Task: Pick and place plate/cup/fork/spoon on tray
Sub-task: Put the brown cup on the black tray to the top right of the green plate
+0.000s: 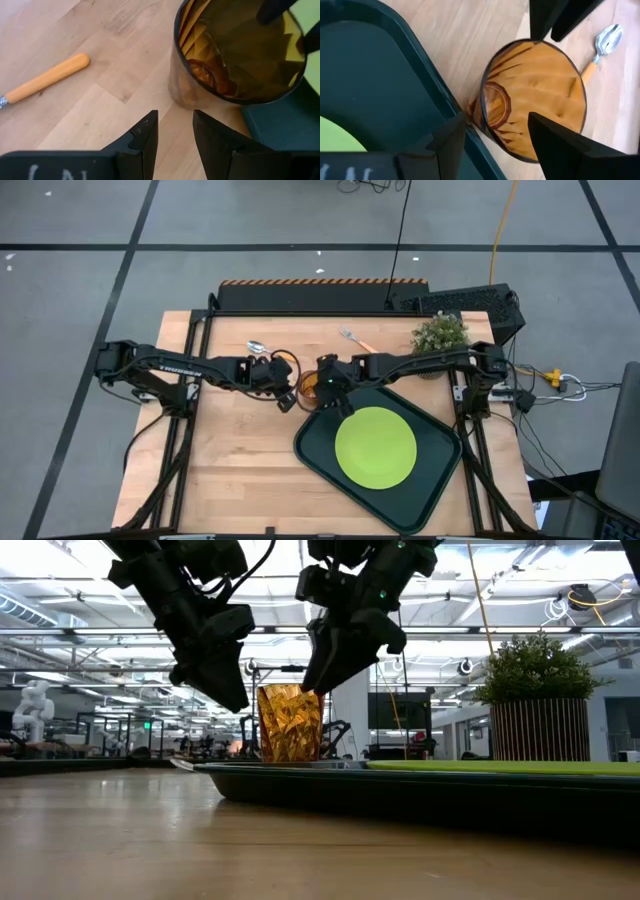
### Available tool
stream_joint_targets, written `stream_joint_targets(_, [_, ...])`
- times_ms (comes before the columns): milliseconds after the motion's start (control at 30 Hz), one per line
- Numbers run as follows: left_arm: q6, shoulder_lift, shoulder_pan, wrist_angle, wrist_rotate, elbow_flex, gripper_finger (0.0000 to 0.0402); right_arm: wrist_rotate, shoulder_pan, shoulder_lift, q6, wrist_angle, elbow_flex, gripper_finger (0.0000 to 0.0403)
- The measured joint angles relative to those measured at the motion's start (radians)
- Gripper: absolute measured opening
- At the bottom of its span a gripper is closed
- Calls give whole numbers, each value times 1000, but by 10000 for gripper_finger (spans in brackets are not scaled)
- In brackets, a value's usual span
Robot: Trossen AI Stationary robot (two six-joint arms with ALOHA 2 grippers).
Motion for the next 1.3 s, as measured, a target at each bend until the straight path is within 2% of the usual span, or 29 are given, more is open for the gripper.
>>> stream_joint_targets(267, [19,0,0,7,0,0,124,0,-1,8,4,37,0,208])
stream_joint_targets(400, [26,0,0,7,0,0,124,-8,-1,9,4,29,0,189])
stream_joint_targets(567, [26,0,0,7,0,0,124,-74,-3,9,4,45,-24,158])
stream_joint_targets(900, [18,0,0,7,-1,0,124,-75,-13,9,15,77,-58,151])
stream_joint_targets(1067, [15,0,0,7,-1,0,124,-71,-24,9,-1,91,-58,102])
stream_joint_targets(1200, [15,0,0,7,-1,0,124,-56,-26,9,-34,91,-58,19])
stream_joint_targets(1300, [21,0,0,0,-2,0,124,-4,-25,9,-53,94,-59,5])
